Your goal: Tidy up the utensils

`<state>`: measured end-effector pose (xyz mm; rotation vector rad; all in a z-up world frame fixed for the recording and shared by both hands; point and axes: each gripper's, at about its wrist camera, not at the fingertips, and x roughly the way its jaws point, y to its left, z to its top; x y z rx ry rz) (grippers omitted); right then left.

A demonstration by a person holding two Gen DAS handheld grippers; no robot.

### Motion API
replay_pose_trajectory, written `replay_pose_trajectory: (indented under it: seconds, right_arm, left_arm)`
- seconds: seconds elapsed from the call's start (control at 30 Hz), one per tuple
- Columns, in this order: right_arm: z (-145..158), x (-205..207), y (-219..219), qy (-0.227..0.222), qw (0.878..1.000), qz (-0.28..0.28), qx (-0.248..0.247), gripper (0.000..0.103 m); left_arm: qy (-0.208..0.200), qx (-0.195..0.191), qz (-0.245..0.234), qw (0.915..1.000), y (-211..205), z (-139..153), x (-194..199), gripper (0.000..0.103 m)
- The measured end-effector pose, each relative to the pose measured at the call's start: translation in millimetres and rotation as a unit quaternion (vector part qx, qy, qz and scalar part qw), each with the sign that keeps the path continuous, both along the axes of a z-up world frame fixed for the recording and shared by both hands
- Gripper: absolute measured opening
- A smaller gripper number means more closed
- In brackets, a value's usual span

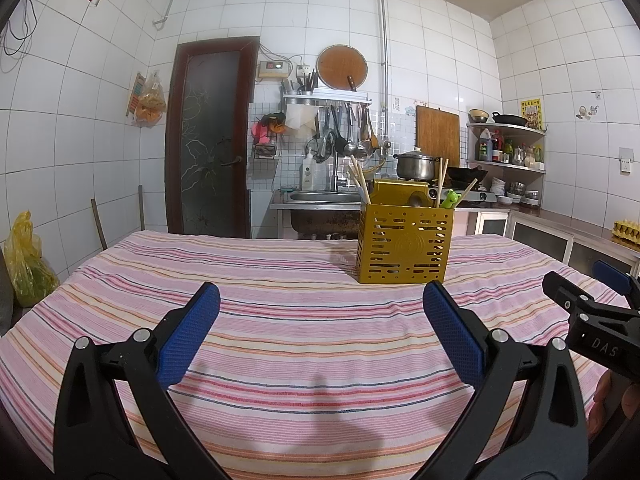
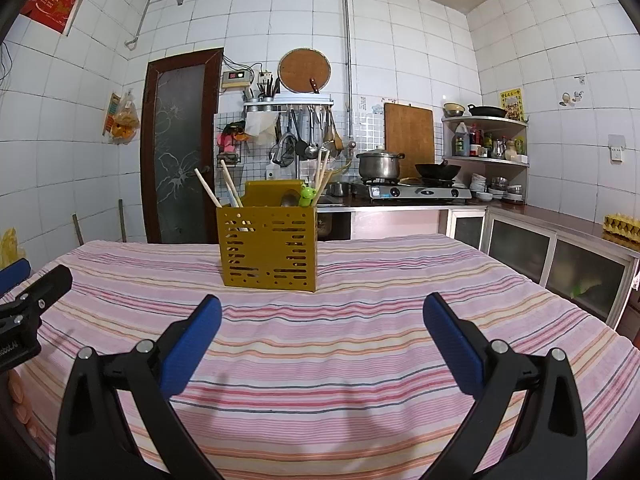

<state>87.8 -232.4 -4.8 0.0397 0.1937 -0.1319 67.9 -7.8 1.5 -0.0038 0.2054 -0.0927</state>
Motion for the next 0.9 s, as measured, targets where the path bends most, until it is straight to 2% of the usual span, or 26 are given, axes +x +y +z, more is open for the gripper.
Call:
replay_pose_trajectory:
  seconds: [0.9]
  right_arm:
    - [-0.2, -0.7, -1.1, -0.001, 1.000, 0.000, -0.001, 0.098]
  left_arm:
    - [-0.010, 0.008, 0.003, 0.9999, -4.5, 4.2, -6.0, 0.098]
